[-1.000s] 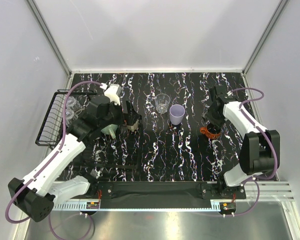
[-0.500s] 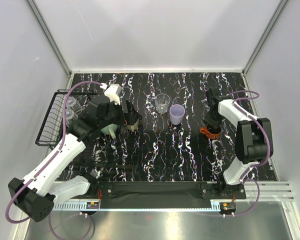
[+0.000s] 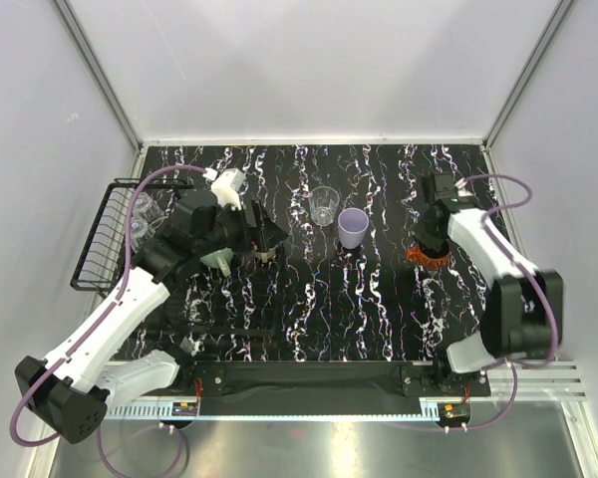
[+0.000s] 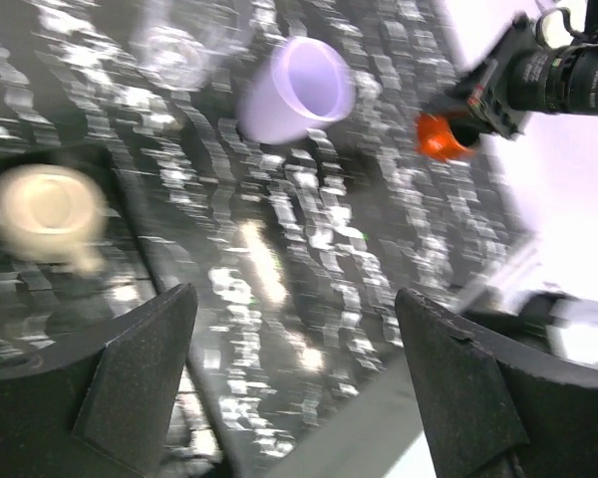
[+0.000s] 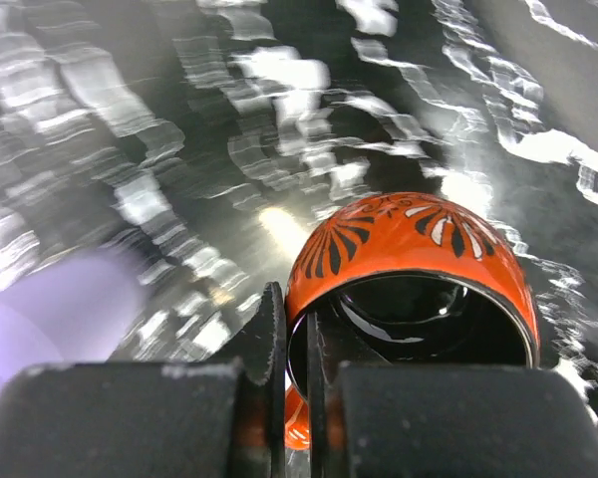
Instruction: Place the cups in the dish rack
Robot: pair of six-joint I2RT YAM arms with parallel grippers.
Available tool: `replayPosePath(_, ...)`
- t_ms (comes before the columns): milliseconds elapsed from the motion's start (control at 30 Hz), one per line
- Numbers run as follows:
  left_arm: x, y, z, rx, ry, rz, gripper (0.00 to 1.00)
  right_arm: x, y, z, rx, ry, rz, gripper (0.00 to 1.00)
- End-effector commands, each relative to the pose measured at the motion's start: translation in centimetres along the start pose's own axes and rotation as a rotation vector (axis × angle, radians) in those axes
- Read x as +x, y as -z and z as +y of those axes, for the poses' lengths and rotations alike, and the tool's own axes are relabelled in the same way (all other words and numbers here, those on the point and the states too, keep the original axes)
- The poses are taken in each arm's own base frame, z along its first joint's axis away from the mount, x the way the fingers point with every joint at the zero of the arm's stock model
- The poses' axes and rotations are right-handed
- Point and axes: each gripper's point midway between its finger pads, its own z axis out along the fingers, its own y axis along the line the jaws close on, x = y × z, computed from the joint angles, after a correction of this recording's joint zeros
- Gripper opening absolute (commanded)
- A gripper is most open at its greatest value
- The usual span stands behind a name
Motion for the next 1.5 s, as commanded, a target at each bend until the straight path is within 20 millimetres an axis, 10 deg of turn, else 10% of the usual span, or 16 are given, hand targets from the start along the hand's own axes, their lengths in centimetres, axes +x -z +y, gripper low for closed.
replayPosePath(0,-1.3,1.8,-6.0,0.270,0.093,0.003,0.85,-2.3,8.1,4.5,-0.404,0.086,-0.112,0.00)
replayPosePath(300,-1.2,3.1,-12.4,0.623,0.336,0.104,0.83,1.4,26.5,10.8,-1.356,0.263,-0.108,0.00)
replayPosePath(633,-1.1,4.0,-16.2,0.671,0.410,0.033,0.88,8.8,36.0,12.4,-1.915,0.253,0.068,0.00)
replayPosePath(1467,-0.2,4.1,-16.0,0.642,0.587,-0.036,0.59,12.1,40.2,13.3,-2.174,0.150,0.071,0.00)
